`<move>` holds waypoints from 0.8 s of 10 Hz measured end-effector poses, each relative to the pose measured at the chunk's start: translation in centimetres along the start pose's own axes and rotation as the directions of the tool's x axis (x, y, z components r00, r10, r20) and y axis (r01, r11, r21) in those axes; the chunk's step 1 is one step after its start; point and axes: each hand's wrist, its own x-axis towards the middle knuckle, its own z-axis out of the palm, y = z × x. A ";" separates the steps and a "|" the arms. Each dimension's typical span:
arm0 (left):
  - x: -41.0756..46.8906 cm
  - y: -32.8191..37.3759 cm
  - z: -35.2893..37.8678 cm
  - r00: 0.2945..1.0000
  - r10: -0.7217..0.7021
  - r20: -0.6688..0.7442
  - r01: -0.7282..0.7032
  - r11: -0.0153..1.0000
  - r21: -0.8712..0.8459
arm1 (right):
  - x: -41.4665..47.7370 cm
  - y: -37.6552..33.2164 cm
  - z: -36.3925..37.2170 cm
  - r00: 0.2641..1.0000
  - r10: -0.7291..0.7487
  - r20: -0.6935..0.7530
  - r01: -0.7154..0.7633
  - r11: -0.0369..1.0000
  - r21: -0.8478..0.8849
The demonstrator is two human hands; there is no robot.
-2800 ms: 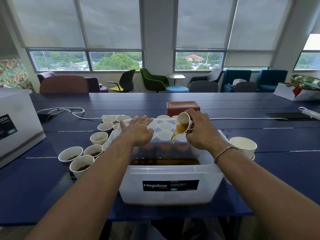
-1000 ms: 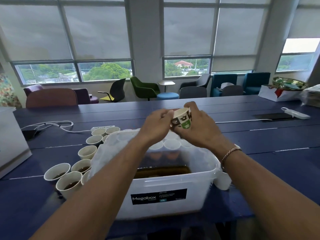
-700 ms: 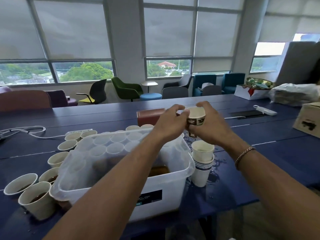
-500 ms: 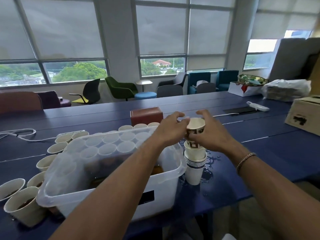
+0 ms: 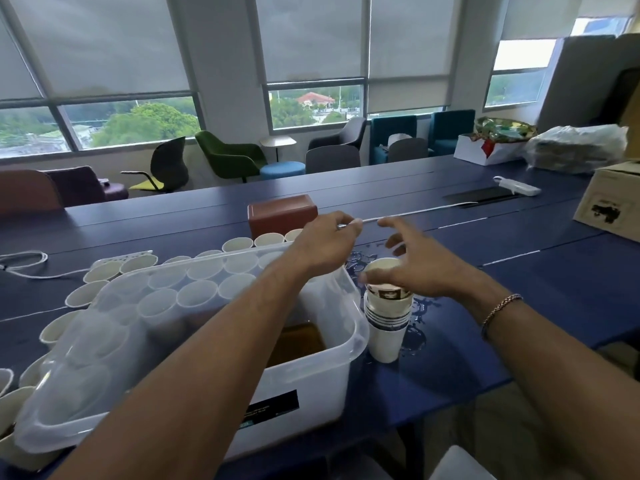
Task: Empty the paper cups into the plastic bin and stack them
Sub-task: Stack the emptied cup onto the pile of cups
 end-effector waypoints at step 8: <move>10.9 -5.9 -3.1 0.994 -0.098 0.045 0.086 0.971 0.222 | 18.1 0.8 5.2 0.803 0.276 0.529 0.009 0.881 -0.472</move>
